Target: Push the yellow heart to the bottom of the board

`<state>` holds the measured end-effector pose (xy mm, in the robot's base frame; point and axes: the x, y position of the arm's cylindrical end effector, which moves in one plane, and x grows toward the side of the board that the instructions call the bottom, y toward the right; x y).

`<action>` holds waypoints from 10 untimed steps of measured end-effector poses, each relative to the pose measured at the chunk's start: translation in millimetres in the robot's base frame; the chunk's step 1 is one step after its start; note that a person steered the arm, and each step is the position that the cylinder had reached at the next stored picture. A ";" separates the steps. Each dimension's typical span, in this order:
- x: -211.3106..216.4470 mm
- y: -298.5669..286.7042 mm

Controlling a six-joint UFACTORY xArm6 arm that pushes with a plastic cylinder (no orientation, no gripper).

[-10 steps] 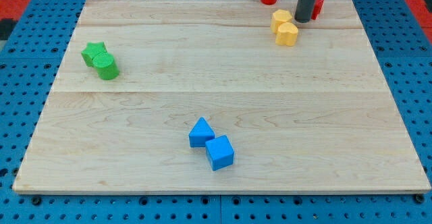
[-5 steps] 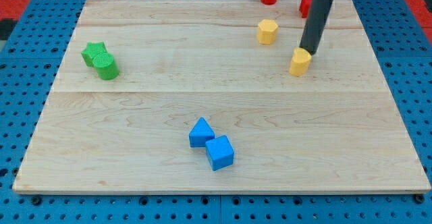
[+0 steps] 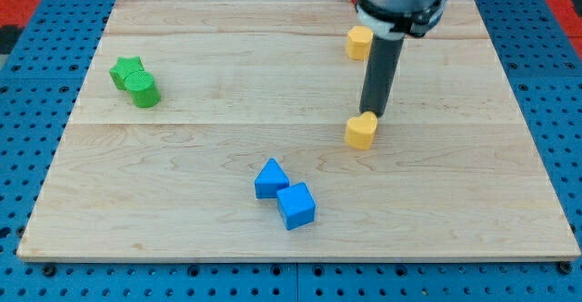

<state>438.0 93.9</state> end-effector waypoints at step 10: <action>122.5 35.1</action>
<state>560.5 129.0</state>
